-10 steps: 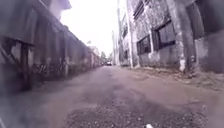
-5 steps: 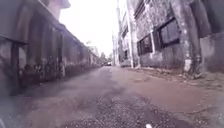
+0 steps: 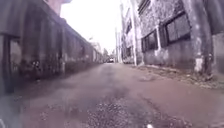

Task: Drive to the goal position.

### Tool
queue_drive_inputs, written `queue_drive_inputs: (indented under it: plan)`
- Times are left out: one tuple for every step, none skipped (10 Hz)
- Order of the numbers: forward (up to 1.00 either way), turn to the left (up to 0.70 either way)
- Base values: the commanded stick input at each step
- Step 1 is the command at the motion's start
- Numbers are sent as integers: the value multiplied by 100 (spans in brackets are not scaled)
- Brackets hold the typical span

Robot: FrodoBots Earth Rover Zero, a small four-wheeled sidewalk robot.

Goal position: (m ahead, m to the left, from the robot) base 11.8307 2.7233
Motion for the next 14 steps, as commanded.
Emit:
queue_drive_inputs:
  plan:
    - [60, 0]
    - [60, 0]
    - [60, 0]
    - [60, 0]
    - [60, 0]
    - [60, 0]
    - [60, 0]
    - [60, 0]
    - [60, 0]
    - [60, 0]
    - [60, 0]
    - [60, 0]
    - [60, 0]
    - [60, 0]
